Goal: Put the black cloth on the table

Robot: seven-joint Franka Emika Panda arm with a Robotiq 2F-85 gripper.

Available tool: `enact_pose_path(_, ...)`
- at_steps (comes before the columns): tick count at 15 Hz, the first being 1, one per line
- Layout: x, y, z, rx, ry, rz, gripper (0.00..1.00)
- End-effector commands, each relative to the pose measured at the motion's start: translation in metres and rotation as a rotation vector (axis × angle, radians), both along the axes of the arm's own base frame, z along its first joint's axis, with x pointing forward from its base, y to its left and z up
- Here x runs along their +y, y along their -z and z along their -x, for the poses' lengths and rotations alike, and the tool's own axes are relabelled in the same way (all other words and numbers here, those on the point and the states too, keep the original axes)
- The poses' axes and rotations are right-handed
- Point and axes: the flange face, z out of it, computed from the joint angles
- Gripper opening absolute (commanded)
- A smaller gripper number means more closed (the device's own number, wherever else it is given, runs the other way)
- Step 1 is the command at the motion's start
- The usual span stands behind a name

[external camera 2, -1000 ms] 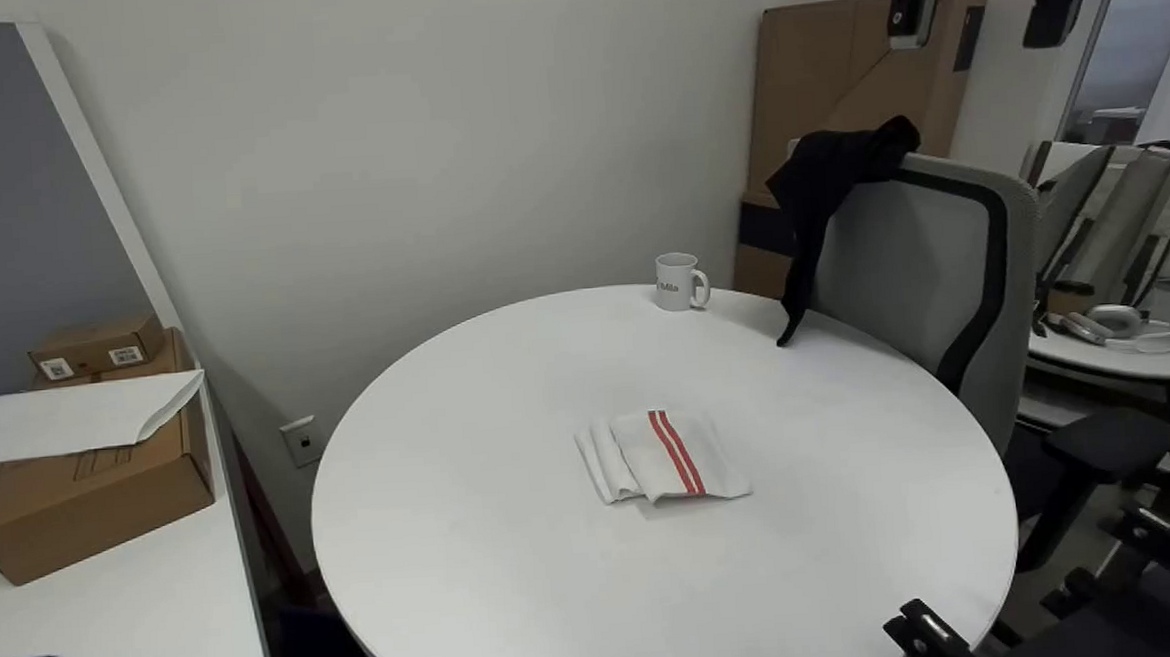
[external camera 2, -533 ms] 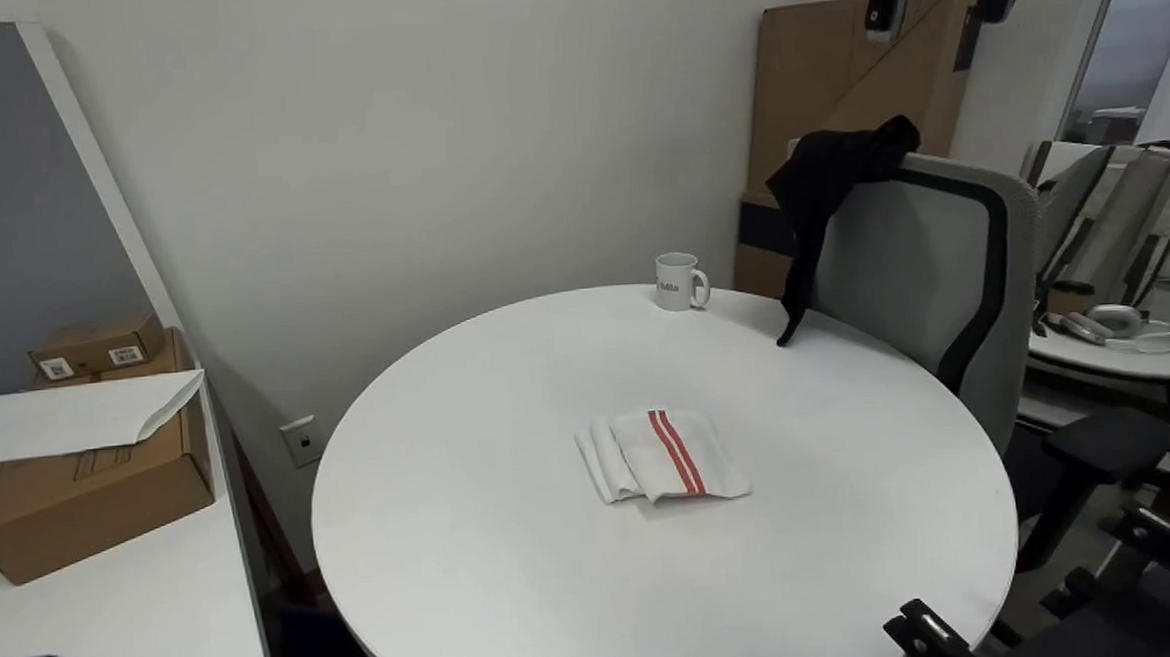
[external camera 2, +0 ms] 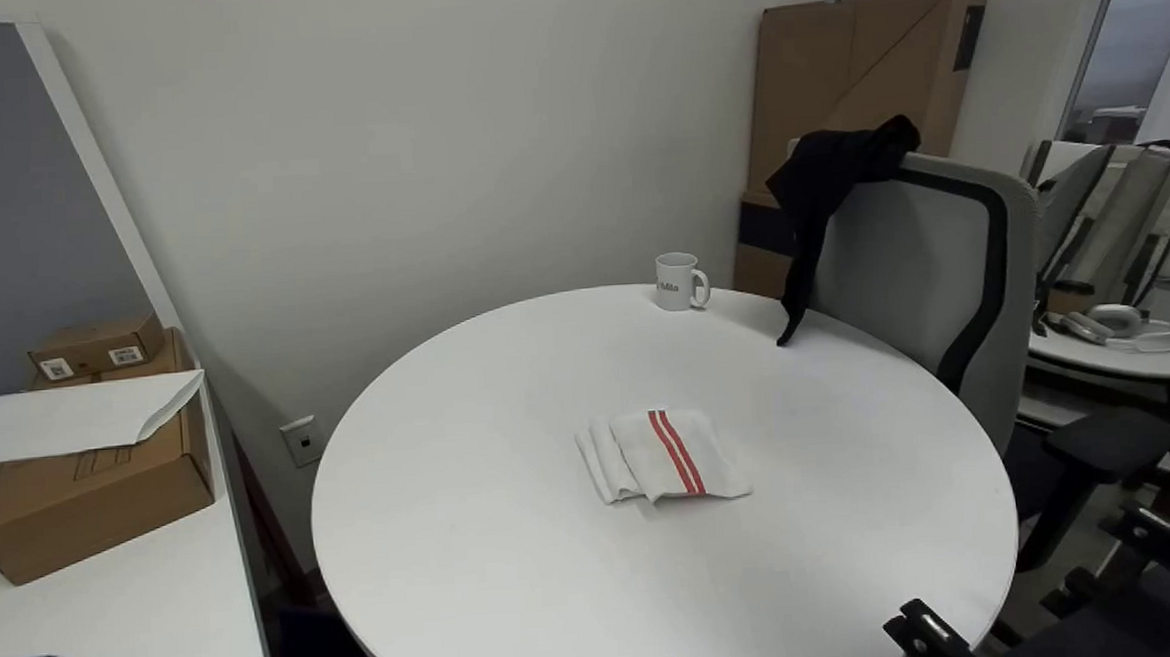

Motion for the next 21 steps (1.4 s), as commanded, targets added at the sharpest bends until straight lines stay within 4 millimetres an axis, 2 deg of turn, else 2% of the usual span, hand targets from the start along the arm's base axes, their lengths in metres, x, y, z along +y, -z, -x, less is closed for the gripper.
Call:
enact_pose_path(1, -0.039, -0.006, -0.04, -0.024, 0.107, -0.073, 1.0)
enact_pose_path(5, -0.097, -0.007, -0.071, -0.059, 0.243, -0.167, 1.0)
enact_pose_path(9, -0.159, -0.006, -0.099, -0.104, 0.371, -0.188, 1.0)
enact_pose_path(11, -0.185, 0.002, -0.112, -0.105, 0.417, -0.189, 1.0)
enact_pose_path(16, -0.235, 0.044, -0.138, -0.06, 0.507, -0.166, 1.0)
enact_pose_path(21, -0.255, 0.099, -0.153, 0.017, 0.545, -0.226, 1.0)
